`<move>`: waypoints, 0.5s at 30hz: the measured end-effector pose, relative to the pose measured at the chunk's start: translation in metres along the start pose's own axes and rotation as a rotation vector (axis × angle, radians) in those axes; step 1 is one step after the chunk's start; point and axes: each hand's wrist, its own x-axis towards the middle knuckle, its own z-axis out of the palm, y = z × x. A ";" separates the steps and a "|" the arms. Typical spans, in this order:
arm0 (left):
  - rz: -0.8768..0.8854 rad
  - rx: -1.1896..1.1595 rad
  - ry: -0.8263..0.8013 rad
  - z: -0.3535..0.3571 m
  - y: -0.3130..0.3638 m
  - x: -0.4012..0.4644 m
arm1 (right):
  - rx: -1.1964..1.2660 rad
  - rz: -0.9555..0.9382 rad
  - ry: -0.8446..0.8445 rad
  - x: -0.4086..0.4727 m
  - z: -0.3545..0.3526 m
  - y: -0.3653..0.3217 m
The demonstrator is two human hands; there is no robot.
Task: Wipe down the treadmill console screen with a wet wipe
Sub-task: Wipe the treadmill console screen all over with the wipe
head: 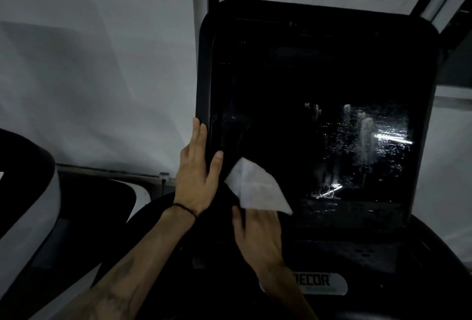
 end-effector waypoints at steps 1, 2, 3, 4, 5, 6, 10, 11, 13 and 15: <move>-0.002 0.001 0.004 0.001 0.000 0.000 | 0.045 -0.045 0.004 0.013 0.000 -0.004; -0.003 0.002 0.003 0.001 -0.001 0.001 | 0.093 -0.051 -0.001 0.029 -0.004 -0.006; -0.002 0.005 -0.001 0.000 -0.001 0.001 | 0.107 -0.026 0.011 0.044 -0.007 -0.004; -0.001 0.010 -0.007 -0.001 -0.001 0.001 | 0.087 0.015 0.033 0.054 -0.008 0.003; 0.000 0.014 -0.015 -0.003 -0.001 0.000 | 0.034 0.060 0.064 0.055 -0.010 0.012; 0.004 0.017 -0.020 -0.004 -0.001 0.000 | -0.030 0.110 0.095 0.046 -0.010 0.019; 0.012 0.030 0.013 0.000 -0.002 0.001 | -0.062 0.073 0.063 -0.001 0.000 0.002; 0.005 0.027 0.021 0.002 -0.001 0.001 | -0.018 0.019 0.058 0.009 0.001 -0.004; 0.004 0.018 0.030 0.003 -0.001 0.001 | 0.065 -0.004 0.074 0.046 -0.007 -0.009; 0.019 0.008 0.021 0.000 -0.002 0.000 | 0.048 0.062 0.073 0.074 -0.017 0.001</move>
